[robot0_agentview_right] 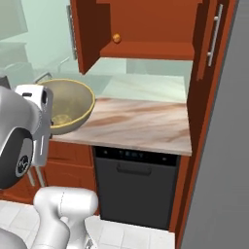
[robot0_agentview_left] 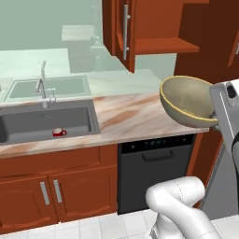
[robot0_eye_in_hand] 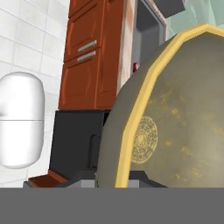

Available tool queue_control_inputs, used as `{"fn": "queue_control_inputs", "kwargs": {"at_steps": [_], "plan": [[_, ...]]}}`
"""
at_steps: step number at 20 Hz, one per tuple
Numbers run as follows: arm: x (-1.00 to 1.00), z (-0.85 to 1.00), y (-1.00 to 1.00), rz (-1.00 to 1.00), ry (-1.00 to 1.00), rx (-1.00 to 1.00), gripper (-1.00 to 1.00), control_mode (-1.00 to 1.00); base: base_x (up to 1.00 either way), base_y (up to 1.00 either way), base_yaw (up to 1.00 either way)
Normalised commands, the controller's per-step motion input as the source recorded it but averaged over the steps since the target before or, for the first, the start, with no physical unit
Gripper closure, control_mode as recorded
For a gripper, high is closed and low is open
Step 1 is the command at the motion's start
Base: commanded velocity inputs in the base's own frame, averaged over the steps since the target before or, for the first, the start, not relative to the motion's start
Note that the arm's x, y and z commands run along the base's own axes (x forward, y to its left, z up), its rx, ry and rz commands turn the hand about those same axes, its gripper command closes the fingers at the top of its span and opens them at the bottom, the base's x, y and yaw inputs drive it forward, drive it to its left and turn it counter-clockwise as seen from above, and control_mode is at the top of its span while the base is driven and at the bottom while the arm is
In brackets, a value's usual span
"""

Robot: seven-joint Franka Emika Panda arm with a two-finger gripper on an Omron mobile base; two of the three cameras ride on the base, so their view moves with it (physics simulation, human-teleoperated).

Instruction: Pick the mug and place it in the sink. Pick the bowl and place it in the open cabinet and then close the cabinet.

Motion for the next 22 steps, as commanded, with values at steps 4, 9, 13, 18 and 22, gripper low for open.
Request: {"fn": "queue_control_inputs", "kwargs": {"at_steps": [4, 9, 13, 18, 22], "plan": [[0.00, 0.00, 0.00, 0.00, 0.00, 0.00, 1.00, 1.00, 0.46, -0.04, -0.08], [0.00, 0.00, 0.00, 0.00, 0.00, 0.00, 1.00, 1.00, 0.43, -0.40, -0.03], [0.00, 0.00, 0.00, 0.00, 0.00, 0.00, 1.00, 1.00, 0.23, -0.53, -0.02], [0.00, 0.00, 0.00, 0.00, 0.00, 0.00, 1.00, 1.00, 0.19, -0.56, -0.01], [0.00, 0.00, 0.00, 0.00, 0.00, 0.00, 1.00, 1.00, 0.23, -0.39, 0.00]]}}
